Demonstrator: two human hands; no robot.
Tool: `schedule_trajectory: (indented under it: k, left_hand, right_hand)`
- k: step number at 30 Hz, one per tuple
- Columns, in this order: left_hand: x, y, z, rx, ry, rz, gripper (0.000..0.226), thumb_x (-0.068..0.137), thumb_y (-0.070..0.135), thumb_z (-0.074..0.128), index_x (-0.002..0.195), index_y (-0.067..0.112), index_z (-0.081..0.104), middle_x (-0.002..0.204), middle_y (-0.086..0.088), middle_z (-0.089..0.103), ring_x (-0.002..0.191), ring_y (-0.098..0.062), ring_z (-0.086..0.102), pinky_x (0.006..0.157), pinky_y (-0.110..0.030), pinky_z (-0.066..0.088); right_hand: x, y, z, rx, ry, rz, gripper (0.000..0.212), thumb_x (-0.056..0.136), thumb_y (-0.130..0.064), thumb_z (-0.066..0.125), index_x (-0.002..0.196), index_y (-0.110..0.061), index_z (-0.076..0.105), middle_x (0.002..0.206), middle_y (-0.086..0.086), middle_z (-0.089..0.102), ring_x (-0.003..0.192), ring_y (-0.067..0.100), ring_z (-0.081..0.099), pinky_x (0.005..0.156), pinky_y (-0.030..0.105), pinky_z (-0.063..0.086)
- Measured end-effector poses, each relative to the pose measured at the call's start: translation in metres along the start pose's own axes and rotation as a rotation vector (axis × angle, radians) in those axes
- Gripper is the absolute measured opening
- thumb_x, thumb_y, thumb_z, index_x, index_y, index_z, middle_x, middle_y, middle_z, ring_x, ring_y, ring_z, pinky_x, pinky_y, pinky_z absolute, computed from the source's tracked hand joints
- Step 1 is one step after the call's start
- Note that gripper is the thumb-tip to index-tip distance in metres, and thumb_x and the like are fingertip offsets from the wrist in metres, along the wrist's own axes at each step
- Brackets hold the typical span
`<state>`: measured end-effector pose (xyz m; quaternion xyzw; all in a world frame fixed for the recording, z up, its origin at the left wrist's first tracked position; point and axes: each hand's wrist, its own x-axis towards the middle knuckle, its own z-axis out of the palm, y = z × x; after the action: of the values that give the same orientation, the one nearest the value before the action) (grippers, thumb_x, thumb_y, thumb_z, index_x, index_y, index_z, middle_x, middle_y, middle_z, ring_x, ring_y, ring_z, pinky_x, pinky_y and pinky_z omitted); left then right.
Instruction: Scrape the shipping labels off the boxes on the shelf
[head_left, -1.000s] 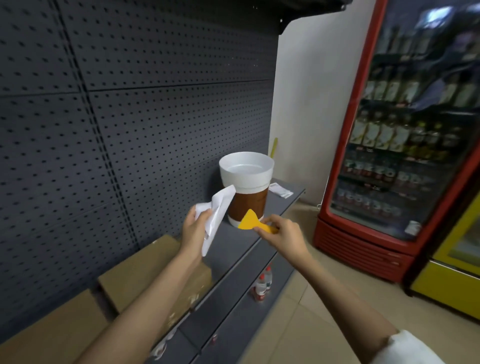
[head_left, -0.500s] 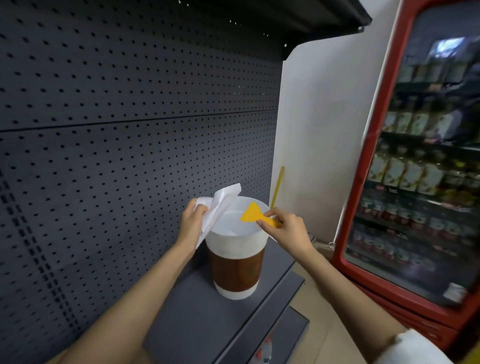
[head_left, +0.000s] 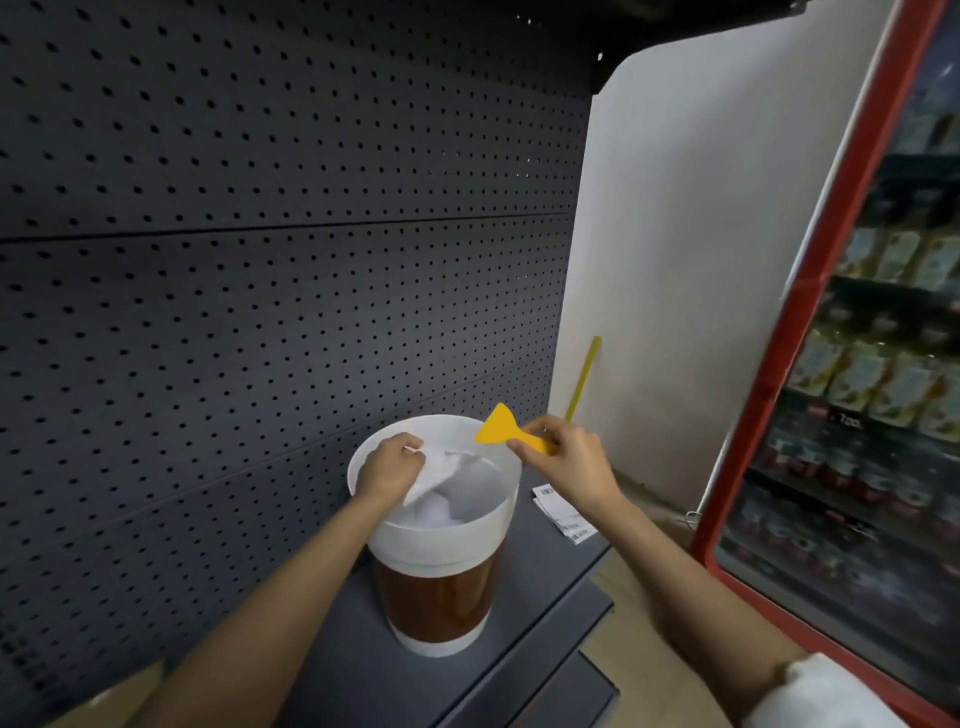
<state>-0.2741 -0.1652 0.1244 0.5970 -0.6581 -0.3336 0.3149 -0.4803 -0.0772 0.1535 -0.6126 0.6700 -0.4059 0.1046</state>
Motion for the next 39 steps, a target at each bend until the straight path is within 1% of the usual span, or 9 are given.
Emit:
schedule_trajectory:
  k: [5, 12, 17, 22, 27, 29, 33, 37, 39]
  left_hand:
    - [-0.001, 0.003, 0.012, -0.164, -0.007, -0.034, 0.026, 0.088, 0.014, 0.049, 0.111, 0.016, 0.06, 0.115, -0.01, 0.063, 0.108, -0.026, 0.056, 0.087, -0.03, 0.039]
    - [-0.023, -0.007, -0.014, -0.229, 0.153, 0.017, 0.018, 0.083, 0.009, 0.054, 0.084, 0.025, 0.062, 0.082, 0.001, 0.062, 0.084, -0.018, 0.058, 0.067, -0.024, 0.04]
    - [-0.071, -0.036, -0.057, -0.235, 0.301, -0.01, 0.012, 0.085, 0.01, 0.057, 0.088, 0.019, 0.063, 0.086, 0.0, 0.062, 0.087, -0.017, 0.059, 0.082, -0.028, 0.046]
    - [-0.136, -0.072, -0.111, -0.204, 0.456, -0.066, 0.008, 0.087, 0.013, 0.056, 0.09, 0.016, 0.063, 0.076, 0.004, 0.057, 0.076, -0.012, 0.055, 0.074, -0.025, 0.042]
    - [-0.218, -0.109, -0.18, -0.179, 0.58, -0.111, 0.007, 0.088, 0.013, 0.057, 0.085, 0.019, 0.059, 0.072, 0.006, 0.053, 0.072, -0.009, 0.052, 0.069, -0.022, 0.04]
    - [-0.254, -0.128, -0.206, -0.162, 0.6, -0.12, 0.006, 0.088, 0.012, 0.057, 0.088, 0.016, 0.06, 0.072, 0.005, 0.054, 0.073, -0.011, 0.052, 0.07, -0.022, 0.041]
    - [-0.327, -0.17, -0.255, -0.092, 0.605, -0.131, 0.007, 0.088, 0.014, 0.056, 0.092, 0.015, 0.061, 0.075, 0.006, 0.055, 0.073, -0.009, 0.053, 0.07, -0.023, 0.042]
    - [-0.394, -0.204, -0.301, -0.022, 0.574, -0.14, 0.006, 0.086, 0.015, 0.057, 0.09, 0.017, 0.061, 0.076, 0.005, 0.055, 0.072, -0.008, 0.053, 0.068, -0.022, 0.041]
    - [-0.424, -0.215, -0.32, -0.022, 0.55, -0.14, 0.005, 0.086, 0.016, 0.057, 0.089, 0.019, 0.06, 0.077, 0.005, 0.055, 0.074, -0.01, 0.053, 0.07, -0.025, 0.042]
  right_hand:
    - [0.012, 0.013, 0.007, -0.012, -0.056, -0.027, 0.022, 0.081, -0.045, 0.066, 0.09, -0.025, 0.065, 0.077, -0.005, 0.064, 0.071, 0.014, 0.057, 0.057, 0.022, 0.04]
    - [0.019, -0.004, 0.031, 0.01, -0.129, -0.128, 0.022, 0.081, -0.046, 0.067, 0.092, -0.027, 0.066, 0.068, -0.002, 0.06, 0.059, 0.01, 0.05, 0.052, 0.018, 0.034]
    - [0.005, -0.041, 0.068, 0.099, -0.231, -0.226, 0.021, 0.08, -0.044, 0.068, 0.089, -0.025, 0.066, 0.062, -0.001, 0.057, 0.057, 0.016, 0.054, 0.063, 0.03, 0.043]
    - [-0.031, -0.091, 0.101, 0.16, -0.343, -0.329, 0.02, 0.081, -0.042, 0.068, 0.088, -0.023, 0.066, 0.06, -0.006, 0.053, 0.061, 0.016, 0.052, 0.056, 0.025, 0.037]
    - [-0.096, -0.162, 0.134, 0.167, -0.417, -0.392, 0.022, 0.08, -0.045, 0.068, 0.089, -0.025, 0.065, 0.077, -0.001, 0.066, 0.075, 0.021, 0.061, 0.067, 0.033, 0.044]
    - [-0.132, -0.19, 0.147, 0.152, -0.441, -0.416, 0.023, 0.081, -0.049, 0.065, 0.09, -0.027, 0.063, 0.079, -0.003, 0.066, 0.075, 0.02, 0.061, 0.064, 0.033, 0.042]
    - [-0.213, -0.235, 0.172, 0.129, -0.46, -0.412, 0.023, 0.084, -0.05, 0.061, 0.093, -0.029, 0.061, 0.083, -0.003, 0.066, 0.075, 0.017, 0.06, 0.056, 0.029, 0.039]
    - [-0.297, -0.267, 0.193, 0.161, -0.453, -0.328, 0.026, 0.083, -0.048, 0.063, 0.097, -0.026, 0.064, 0.091, -0.004, 0.069, 0.086, 0.018, 0.064, 0.066, 0.033, 0.048]
    - [-0.332, -0.282, 0.2, 0.189, -0.429, -0.316, 0.025, 0.083, -0.045, 0.066, 0.096, -0.023, 0.066, 0.088, -0.006, 0.069, 0.086, 0.016, 0.065, 0.064, 0.027, 0.047]
